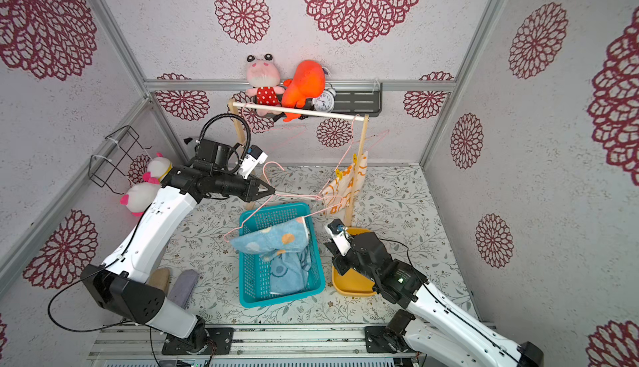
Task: Remove the clothespins securing towels to the hanger
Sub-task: Place the clothespin in the storage box.
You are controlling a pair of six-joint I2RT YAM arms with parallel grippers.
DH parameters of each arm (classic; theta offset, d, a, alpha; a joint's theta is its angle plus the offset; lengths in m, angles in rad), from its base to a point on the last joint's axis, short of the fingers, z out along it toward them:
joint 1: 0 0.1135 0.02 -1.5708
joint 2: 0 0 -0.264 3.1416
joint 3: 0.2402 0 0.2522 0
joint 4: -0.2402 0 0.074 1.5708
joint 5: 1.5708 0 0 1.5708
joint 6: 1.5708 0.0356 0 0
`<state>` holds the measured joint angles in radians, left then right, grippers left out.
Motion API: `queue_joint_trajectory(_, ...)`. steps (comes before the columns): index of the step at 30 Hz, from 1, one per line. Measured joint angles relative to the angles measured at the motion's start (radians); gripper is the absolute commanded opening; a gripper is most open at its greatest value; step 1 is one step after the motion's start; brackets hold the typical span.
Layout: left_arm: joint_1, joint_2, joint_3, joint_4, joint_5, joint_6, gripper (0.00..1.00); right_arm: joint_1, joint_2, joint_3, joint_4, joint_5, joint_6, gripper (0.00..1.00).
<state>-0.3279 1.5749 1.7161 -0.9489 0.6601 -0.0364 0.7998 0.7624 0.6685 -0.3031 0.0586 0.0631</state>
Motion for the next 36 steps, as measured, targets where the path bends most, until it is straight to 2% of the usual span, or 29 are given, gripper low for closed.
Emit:
queue_joint_trajectory(3, 0.001, 0.000, -0.008, 0.012, -0.005, -0.004, 0.00, -0.053, 0.016, -0.048, -0.013, 0.030, 0.071, 0.19)
queue_joint_trajectory(7, 0.001, 0.000, -0.016, 0.014, -0.015, -0.009, 0.00, -0.126, 0.135, -0.056, -0.017, 0.071, 0.150, 0.19)
queue_joint_trajectory(16, 0.001, -0.013, -0.019, 0.021, -0.023, -0.009, 0.00, -0.256, 0.253, -0.137, 0.027, 0.058, 0.272, 0.25)
queue_joint_trajectory(32, 0.001, -0.013, -0.022, 0.022, -0.023, -0.009, 0.00, -0.274, 0.371, -0.172, 0.100, 0.015, 0.340, 0.53)
queue_joint_trajectory(36, 0.001, -0.013, -0.023, 0.022, -0.023, -0.009, 0.00, -0.274, 0.366, -0.172, 0.100, 0.018, 0.347, 0.56)
